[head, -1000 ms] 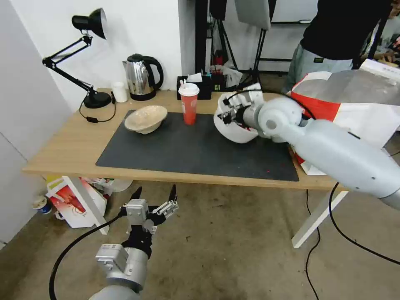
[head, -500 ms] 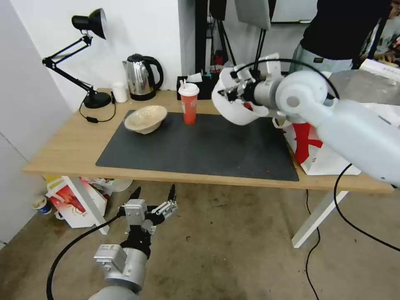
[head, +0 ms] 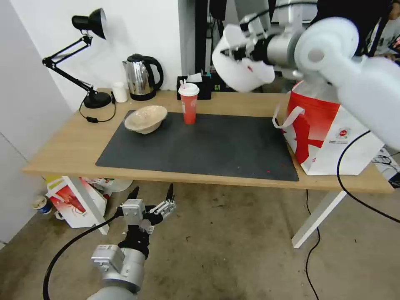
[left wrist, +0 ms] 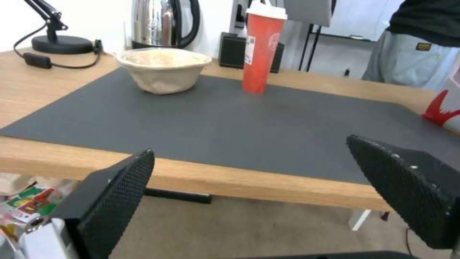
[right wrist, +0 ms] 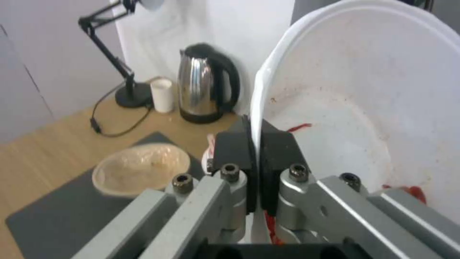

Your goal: Pick up the trash from the table and place it into the takeout bag.

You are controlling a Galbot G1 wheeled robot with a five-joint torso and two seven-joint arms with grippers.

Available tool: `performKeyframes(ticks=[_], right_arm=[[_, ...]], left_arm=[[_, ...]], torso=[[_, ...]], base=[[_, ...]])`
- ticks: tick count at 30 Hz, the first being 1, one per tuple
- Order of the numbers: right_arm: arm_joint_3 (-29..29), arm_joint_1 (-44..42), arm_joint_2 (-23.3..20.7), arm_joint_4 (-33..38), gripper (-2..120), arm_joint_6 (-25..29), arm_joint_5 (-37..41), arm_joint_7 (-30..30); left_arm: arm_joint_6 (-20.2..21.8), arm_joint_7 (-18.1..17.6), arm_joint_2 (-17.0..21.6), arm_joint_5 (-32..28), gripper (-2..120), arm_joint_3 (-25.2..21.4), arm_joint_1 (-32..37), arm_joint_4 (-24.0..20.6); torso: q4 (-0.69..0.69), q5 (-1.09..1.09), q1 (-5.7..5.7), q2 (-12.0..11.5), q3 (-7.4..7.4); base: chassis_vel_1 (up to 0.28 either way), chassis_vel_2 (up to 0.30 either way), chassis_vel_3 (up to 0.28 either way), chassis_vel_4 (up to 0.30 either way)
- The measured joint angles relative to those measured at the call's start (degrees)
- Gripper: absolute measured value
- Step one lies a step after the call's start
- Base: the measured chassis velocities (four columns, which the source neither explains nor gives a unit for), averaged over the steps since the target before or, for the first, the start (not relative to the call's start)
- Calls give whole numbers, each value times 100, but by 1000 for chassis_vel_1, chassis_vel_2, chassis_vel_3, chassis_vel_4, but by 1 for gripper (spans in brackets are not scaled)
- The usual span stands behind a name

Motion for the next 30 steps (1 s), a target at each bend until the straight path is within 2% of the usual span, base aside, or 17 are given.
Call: performKeyframes(ticks=[13, 21, 30], right_arm=[[-40, 496, 148, -471, 0, 0, 56, -36], [-203, 676, -108, -586, 0, 0, 42, -117], [-154, 435, -688, -545, 0, -2, -9, -156]], left_arm=[[1, -18, 60, -123, 100, -177, 56, -115], [3, -22, 69, -152, 100, -154, 25, -100], [11, -24, 70, -153, 100, -69, -20, -55]], torso=[[0, 0, 0, 0, 0], [0, 1, 0, 0, 0], [0, 2, 0, 0, 0]], base=[[0, 0, 0, 0], [0, 0, 0, 0], [0, 0, 0, 0]])
